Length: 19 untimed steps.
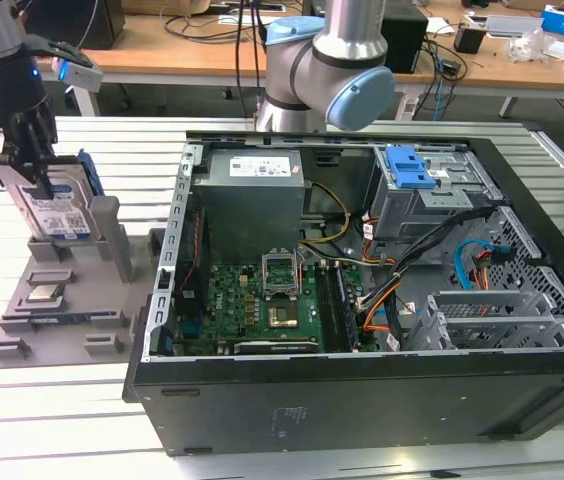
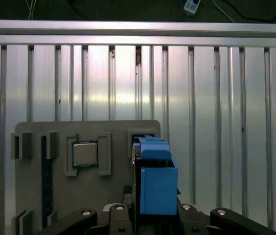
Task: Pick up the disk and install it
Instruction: 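Pick up the disk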
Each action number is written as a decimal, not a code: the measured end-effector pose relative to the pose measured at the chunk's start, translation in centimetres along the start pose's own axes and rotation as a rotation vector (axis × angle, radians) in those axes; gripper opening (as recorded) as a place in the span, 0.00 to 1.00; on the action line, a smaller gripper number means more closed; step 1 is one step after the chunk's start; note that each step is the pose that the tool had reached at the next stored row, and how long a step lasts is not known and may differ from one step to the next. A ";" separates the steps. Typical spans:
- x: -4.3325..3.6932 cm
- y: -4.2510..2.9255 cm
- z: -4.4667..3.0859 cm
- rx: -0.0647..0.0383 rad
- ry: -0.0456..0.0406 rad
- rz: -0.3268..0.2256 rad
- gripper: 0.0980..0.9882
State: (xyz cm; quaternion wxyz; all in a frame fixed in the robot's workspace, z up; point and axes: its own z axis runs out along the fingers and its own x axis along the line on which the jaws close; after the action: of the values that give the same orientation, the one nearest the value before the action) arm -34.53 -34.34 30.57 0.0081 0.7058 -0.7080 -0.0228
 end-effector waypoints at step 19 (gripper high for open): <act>-0.15 0.12 -2.89 0.000 -0.0005 0.000 0.29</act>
State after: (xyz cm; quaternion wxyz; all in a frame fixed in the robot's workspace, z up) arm -34.53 -34.25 33.46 0.0078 0.7058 -0.7080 -0.0230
